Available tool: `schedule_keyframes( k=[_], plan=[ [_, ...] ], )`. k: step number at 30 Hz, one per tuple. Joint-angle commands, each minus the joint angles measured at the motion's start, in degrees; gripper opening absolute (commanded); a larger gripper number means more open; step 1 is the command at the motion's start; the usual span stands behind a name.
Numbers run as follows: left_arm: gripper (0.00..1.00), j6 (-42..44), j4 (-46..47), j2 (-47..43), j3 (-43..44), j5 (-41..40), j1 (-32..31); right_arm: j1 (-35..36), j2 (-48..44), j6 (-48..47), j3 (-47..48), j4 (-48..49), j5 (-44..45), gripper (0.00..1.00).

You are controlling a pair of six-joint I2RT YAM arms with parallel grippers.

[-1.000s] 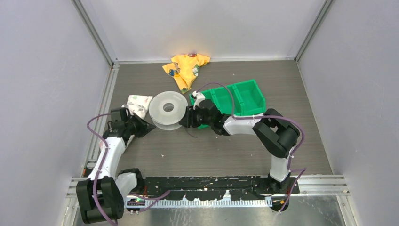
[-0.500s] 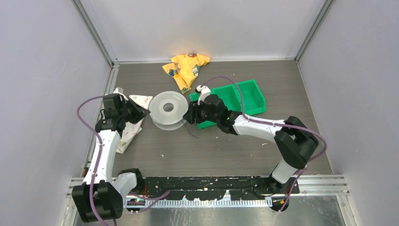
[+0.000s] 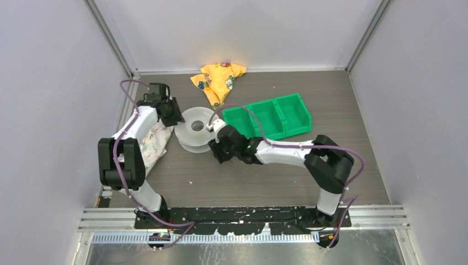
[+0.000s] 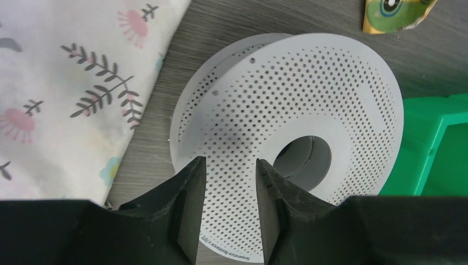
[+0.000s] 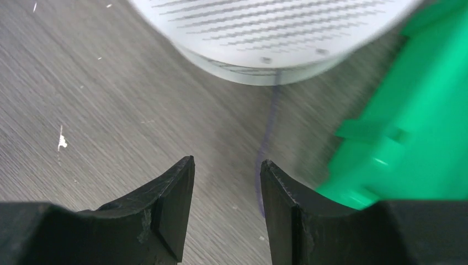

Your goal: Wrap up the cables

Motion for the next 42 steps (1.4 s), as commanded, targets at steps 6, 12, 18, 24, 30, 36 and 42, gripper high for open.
schedule_keyframes(
  k=[6,12,18,24,30,36,42],
  plan=[
    [0.37,5.8,1.2,7.3,6.5,1.5,-1.3,3.6,9.6,-3.4,9.5,-5.5,7.8,0.53],
    [0.24,5.5,1.9,9.5,4.0,5.5,-0.6,3.5,11.7,-3.8,7.6,-5.0,8.8,0.51],
    [0.24,3.0,4.0,6.0,-2.2,9.0,-0.5,3.5,9.4,-3.3,6.4,-5.5,6.6,0.50],
    [0.24,0.7,6.3,1.8,-9.2,12.4,-1.3,3.3,1.8,-3.1,3.8,-2.8,8.9,0.52],
    [0.25,-1.0,6.7,0.8,-12.3,12.6,-3.3,1.7,5.5,-2.6,7.2,-6.6,12.0,0.54],
    [0.25,-2.0,6.9,0.6,-12.5,13.4,-3.4,1.3,5.8,-0.7,6.0,-6.5,11.7,0.54],
    [0.25,-2.5,5.8,0.0,-11.1,13.7,-4.5,-0.2,4.8,0.0,4.2,-5.7,13.2,0.55]
  ],
)
